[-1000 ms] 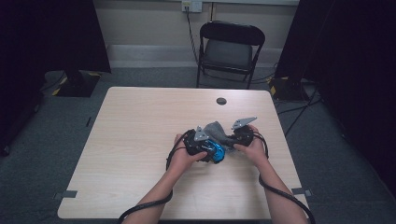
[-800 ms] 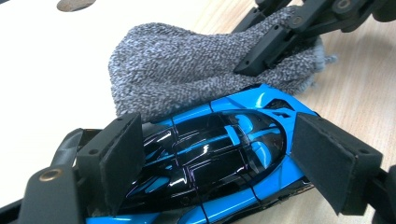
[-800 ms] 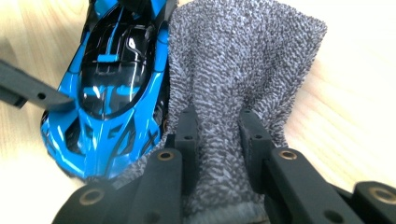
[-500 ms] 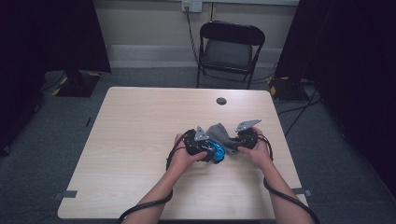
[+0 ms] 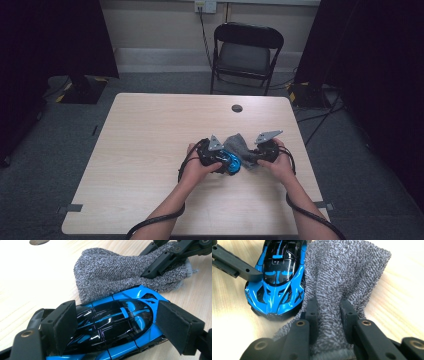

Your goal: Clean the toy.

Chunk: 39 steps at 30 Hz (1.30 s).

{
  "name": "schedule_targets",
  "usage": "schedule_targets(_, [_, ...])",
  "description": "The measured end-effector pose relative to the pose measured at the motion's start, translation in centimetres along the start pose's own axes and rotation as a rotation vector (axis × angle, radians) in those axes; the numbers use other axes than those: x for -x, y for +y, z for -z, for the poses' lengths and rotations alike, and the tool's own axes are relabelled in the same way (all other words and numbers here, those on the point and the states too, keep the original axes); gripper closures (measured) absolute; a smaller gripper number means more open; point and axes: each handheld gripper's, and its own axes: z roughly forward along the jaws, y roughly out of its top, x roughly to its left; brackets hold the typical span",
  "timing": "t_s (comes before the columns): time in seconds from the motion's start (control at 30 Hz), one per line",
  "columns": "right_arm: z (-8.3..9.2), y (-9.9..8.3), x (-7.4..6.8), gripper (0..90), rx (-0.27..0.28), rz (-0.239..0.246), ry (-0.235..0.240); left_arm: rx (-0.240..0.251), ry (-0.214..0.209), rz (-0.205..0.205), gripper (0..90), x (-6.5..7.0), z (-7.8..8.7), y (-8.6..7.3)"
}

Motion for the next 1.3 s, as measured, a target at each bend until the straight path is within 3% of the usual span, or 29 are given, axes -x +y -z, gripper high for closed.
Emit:
schedule_targets(0.8, [2.0, -2.0, -1.1, 73.4, 0.007, 0.004, -0.007, -0.009, 0.002, -0.002, 17.0, 0.0, 0.0, 0.1])
schedule_targets(1.3, [3.2, -3.5, -2.3, 73.2, 0.027, -0.039, -0.020, -0.013, 0.007, -0.007, 17.0, 0.1, 0.0, 0.2])
